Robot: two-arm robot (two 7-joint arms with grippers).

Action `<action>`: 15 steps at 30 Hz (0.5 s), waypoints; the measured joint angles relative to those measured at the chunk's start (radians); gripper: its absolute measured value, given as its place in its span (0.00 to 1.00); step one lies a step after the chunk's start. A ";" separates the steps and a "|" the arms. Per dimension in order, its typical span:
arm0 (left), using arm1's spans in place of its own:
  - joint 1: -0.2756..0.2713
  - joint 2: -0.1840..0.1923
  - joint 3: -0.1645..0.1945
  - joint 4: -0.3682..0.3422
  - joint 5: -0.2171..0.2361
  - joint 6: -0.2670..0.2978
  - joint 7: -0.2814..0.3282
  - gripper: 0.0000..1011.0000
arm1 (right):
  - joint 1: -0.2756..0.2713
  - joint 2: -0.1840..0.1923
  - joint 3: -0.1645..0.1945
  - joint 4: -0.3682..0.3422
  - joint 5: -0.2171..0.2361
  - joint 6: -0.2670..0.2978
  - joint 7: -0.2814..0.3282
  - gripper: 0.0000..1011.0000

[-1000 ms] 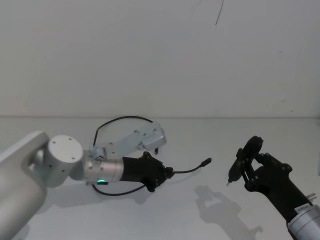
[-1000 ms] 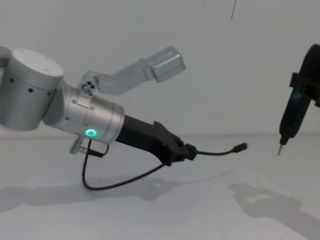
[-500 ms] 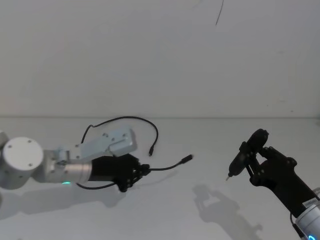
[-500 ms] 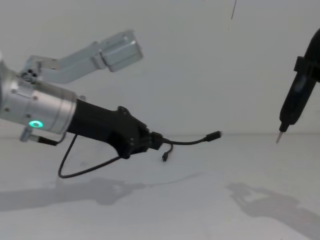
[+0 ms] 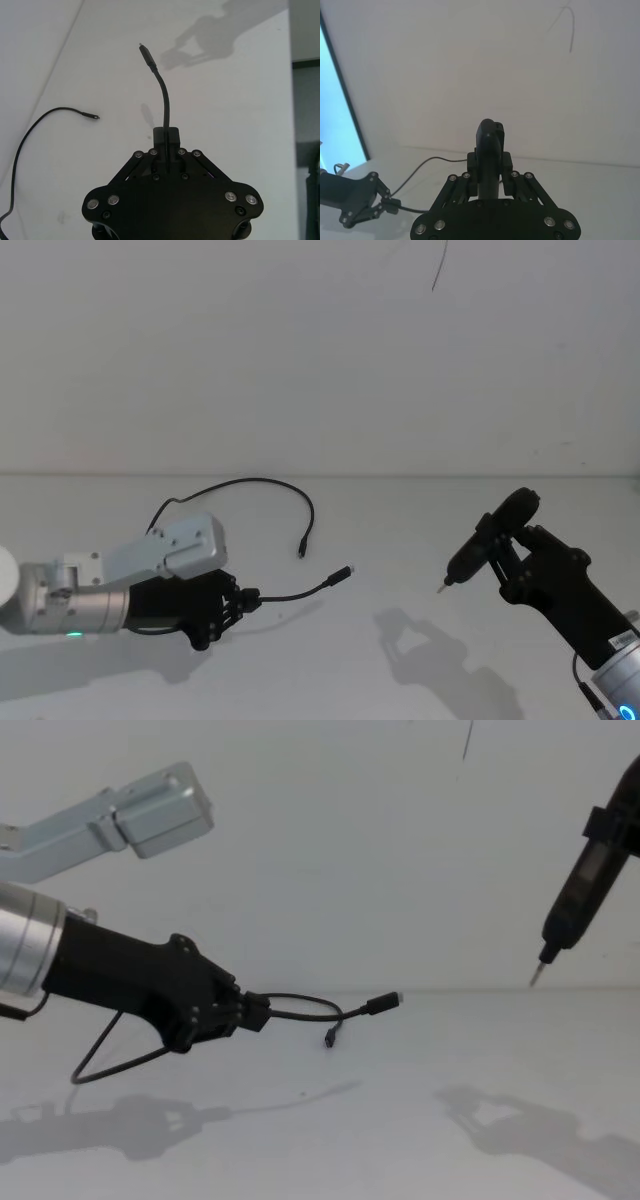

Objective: Pick up the data cable with the one hand.

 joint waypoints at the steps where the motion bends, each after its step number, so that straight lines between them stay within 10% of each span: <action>1: 0.005 0.004 -0.001 -0.005 -0.003 0.001 -0.001 0.04 | 0.001 0.000 -0.001 0.001 0.006 0.000 0.005 0.26; 15: 0.073 0.068 -0.014 -0.115 -0.061 0.011 -0.032 0.04 | 0.020 -0.008 -0.050 0.018 0.066 0.020 0.063 0.26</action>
